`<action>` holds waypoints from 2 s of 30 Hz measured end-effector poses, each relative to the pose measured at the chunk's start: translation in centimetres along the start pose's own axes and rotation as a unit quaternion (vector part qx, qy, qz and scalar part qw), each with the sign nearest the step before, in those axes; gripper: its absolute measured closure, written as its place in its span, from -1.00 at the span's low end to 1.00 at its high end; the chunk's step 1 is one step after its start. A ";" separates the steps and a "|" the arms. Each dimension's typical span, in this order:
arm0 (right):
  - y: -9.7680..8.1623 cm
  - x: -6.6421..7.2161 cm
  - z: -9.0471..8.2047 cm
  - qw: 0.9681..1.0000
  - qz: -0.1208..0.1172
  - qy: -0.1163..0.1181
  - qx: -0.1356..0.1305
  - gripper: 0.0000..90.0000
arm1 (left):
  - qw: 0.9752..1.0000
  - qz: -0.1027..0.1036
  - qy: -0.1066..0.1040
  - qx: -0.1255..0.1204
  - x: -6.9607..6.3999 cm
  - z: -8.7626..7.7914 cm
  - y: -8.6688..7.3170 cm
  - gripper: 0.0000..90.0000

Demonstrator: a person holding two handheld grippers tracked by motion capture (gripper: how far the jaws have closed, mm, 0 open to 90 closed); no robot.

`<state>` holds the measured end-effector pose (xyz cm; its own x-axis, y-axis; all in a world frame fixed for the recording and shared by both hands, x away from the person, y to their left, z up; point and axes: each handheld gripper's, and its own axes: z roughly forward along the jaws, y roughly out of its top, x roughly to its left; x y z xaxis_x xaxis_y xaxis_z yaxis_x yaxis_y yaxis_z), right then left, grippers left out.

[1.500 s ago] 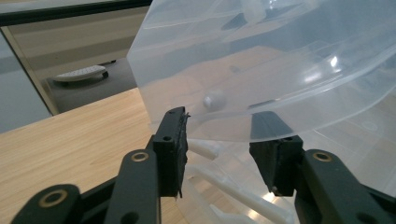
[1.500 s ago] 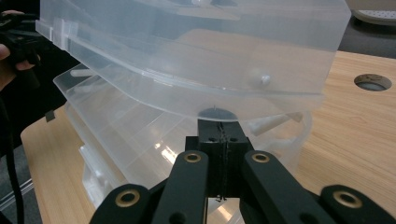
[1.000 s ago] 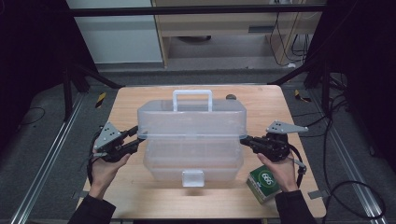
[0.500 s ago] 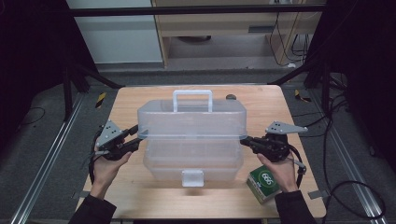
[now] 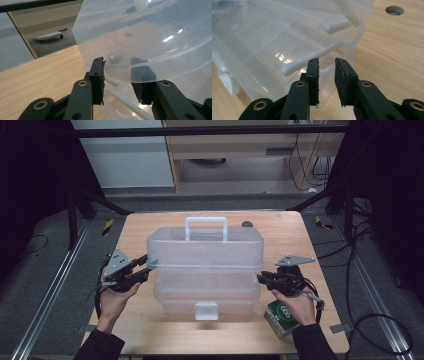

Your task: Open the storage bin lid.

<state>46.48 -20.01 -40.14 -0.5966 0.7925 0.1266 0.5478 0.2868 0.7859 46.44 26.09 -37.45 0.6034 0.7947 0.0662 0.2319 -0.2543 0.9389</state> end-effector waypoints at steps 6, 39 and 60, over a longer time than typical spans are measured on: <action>-0.2 0.0 0.9 1.000 0.001 0.003 0.022 0.66 | 1.000 -0.001 0.002 0.001 -0.1 0.0 0.0 0.42; -0.3 -0.2 1.0 0.999 0.020 0.016 0.023 0.74 | 0.998 -0.047 0.022 -0.025 1.7 1.7 3.7 0.53; -0.3 -0.4 1.1 0.999 0.022 0.021 0.022 0.73 | 0.998 -0.033 0.060 0.007 2.7 3.3 6.5 0.66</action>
<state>47.16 -19.80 -41.08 -0.5955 0.7814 0.1865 0.5989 0.2771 0.7513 52.12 24.78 -32.33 0.4909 0.8701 0.0448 0.2796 -0.2060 0.9377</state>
